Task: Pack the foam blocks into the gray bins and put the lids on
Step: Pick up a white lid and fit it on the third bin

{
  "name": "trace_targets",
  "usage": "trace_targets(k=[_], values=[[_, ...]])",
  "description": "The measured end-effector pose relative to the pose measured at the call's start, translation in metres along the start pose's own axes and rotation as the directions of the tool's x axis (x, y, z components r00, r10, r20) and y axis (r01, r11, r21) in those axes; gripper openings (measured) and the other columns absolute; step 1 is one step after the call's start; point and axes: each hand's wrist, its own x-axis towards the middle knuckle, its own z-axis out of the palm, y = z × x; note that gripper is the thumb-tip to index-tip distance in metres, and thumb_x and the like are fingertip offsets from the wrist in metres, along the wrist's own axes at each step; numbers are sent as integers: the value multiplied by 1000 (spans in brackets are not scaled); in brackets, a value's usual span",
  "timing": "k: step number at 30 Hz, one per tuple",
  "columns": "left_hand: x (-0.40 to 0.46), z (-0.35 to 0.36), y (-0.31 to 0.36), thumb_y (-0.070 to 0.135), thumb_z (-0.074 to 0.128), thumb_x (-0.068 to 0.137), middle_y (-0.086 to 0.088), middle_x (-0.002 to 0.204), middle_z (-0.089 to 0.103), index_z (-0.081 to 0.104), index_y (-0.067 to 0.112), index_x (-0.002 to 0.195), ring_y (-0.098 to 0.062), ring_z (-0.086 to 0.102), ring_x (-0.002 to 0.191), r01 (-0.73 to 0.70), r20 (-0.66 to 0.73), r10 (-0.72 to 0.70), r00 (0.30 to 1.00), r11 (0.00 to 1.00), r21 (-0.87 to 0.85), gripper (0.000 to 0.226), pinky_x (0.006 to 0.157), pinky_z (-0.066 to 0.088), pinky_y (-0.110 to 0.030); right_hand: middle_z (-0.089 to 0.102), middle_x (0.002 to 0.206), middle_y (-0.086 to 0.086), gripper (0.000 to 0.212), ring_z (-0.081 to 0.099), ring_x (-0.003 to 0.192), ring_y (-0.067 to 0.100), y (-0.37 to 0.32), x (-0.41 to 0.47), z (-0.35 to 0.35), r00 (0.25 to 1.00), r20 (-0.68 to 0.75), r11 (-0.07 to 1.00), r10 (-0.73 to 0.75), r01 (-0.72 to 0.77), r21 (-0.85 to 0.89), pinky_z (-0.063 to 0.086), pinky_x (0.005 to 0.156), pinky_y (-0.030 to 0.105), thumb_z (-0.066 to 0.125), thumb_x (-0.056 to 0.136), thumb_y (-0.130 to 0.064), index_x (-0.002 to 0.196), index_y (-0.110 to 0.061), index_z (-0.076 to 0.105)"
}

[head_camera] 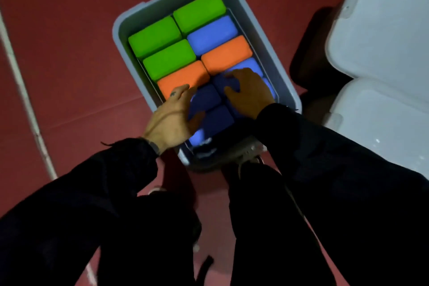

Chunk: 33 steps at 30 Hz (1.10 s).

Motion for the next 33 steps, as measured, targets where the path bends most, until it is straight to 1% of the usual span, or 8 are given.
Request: trace_targets(k=[4,10,14,17,20,22,27,33], values=[[-45,-46,61,39,55,97,-5,109,69,67,19,108,-30,64,101,259,28,-258,966,952,-161,26,87,51,-40,73,116,13,23,66,111,36,-31,-63,-58,973,62,948,220,-229,220,50,96,41,59,96,-26,113,-20,73],[-89,-86,134,45,59,87,-5,93,73,70,17,97,-30,70,93,409,181,-368,912,849,-335,32,86,55,-42,74,97,16,23,69,96,43,-37,-160,-114,894,145,748,423,-435,501,56,88,55,55,75,-38,83,-24,71],[-95,-96,197,42,57,92,-5,96,75,69,20,96,-27,70,95,169,192,-136,972,971,-169,25,85,53,-36,76,83,1,25,73,84,32,-30,-226,-151,862,71,620,502,-416,665,60,84,52,58,66,-47,84,-40,73],[-104,-96,262,35,59,98,-8,113,73,67,17,112,-29,67,107,-82,245,78,966,997,5,25,88,49,-35,77,93,4,11,74,92,30,-20,-289,-196,808,16,536,590,-406,740,59,90,46,65,82,-31,88,-28,74],[-133,-108,334,44,50,95,-6,118,67,63,20,127,-31,65,107,-560,439,429,790,795,231,42,81,52,-39,75,90,2,10,73,87,24,-2,-367,-240,719,-22,436,694,-396,808,57,83,38,62,89,-26,87,-32,69],[-155,-114,381,52,41,91,-3,122,65,63,20,129,-30,65,109,-716,581,497,645,660,230,54,81,53,-39,71,83,-2,11,70,76,19,11,-425,-268,661,-30,378,750,-390,839,51,72,30,59,93,-20,93,-25,69],[-189,-68,499,37,55,96,0,125,67,64,20,128,-23,66,109,-629,638,368,676,740,239,37,93,51,-36,74,101,4,11,70,93,25,53,-563,-312,550,-129,381,825,-374,845,57,87,38,57,98,-21,95,-23,68],[-246,26,635,25,55,99,2,104,69,68,11,102,-23,71,103,-289,695,249,675,955,-61,19,88,50,-33,71,81,-5,28,69,80,23,125,-698,-323,423,-119,299,898,-390,871,55,73,35,55,96,-17,70,-22,65]])
